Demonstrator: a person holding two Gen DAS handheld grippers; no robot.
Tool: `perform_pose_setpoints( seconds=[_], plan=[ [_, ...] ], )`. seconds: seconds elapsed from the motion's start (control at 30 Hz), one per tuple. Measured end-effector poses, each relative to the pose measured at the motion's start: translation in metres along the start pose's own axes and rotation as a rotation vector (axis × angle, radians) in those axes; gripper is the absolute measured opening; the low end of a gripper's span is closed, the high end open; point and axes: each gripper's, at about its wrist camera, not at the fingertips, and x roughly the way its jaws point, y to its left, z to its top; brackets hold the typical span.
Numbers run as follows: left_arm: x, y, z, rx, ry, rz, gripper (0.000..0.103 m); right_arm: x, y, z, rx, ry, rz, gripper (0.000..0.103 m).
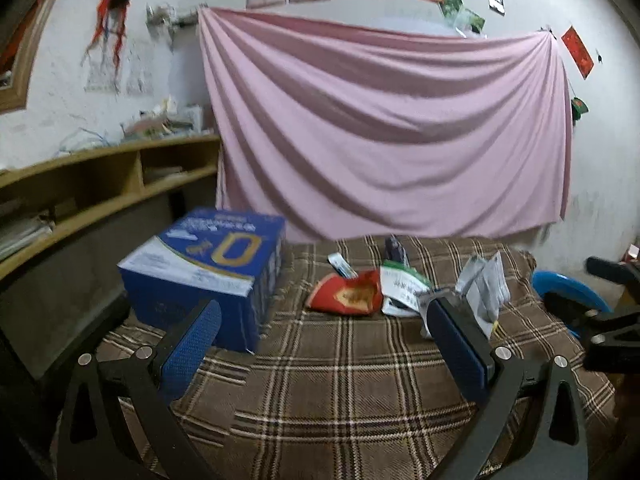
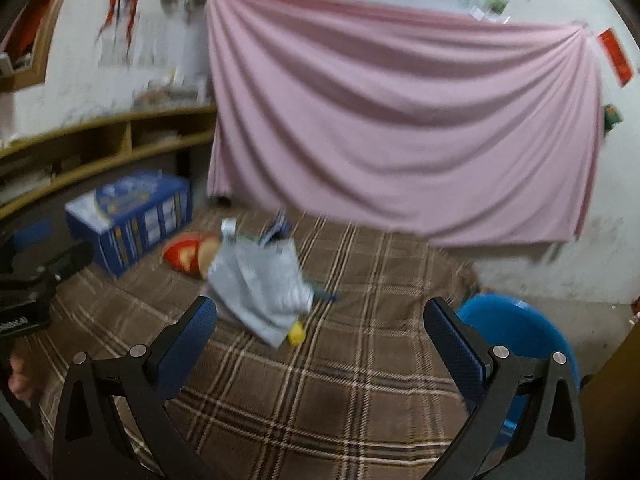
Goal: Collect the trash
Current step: 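Grasp the grey face mask with the right gripper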
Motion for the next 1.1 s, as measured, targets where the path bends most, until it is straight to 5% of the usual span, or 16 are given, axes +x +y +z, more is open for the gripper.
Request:
perform_pose_setpoints(
  seconds=[0.2, 0.3, 0.5, 0.77, 1.1],
  plan=[
    [0.031, -0.008, -0.004, 0.041, 0.101, -0.03, 0.097, 0.036, 0.003, 0.001, -0.026, 0.129, 0.085, 0.102],
    [0.046, -0.009, -0.007, 0.051, 0.146, -0.045, 0.089, 0.053, 0.006, 0.004, -0.061, 0.161, 0.102, 0.092],
    [0.071, -0.012, -0.011, 0.083, 0.223, -0.065, 0.07, 0.088, -0.002, 0.005, -0.005, 0.242, 0.196, 0.054],
    [0.103, -0.02, 0.0, 0.092, 0.272, -0.089, 0.06, 0.102, -0.027, 0.008, 0.155, 0.239, 0.305, 0.024],
    [0.155, -0.033, 0.004, 0.141, 0.361, -0.069, 0.043, 0.091, -0.058, 0.008, 0.305, 0.149, 0.34, 0.019]
  ],
)
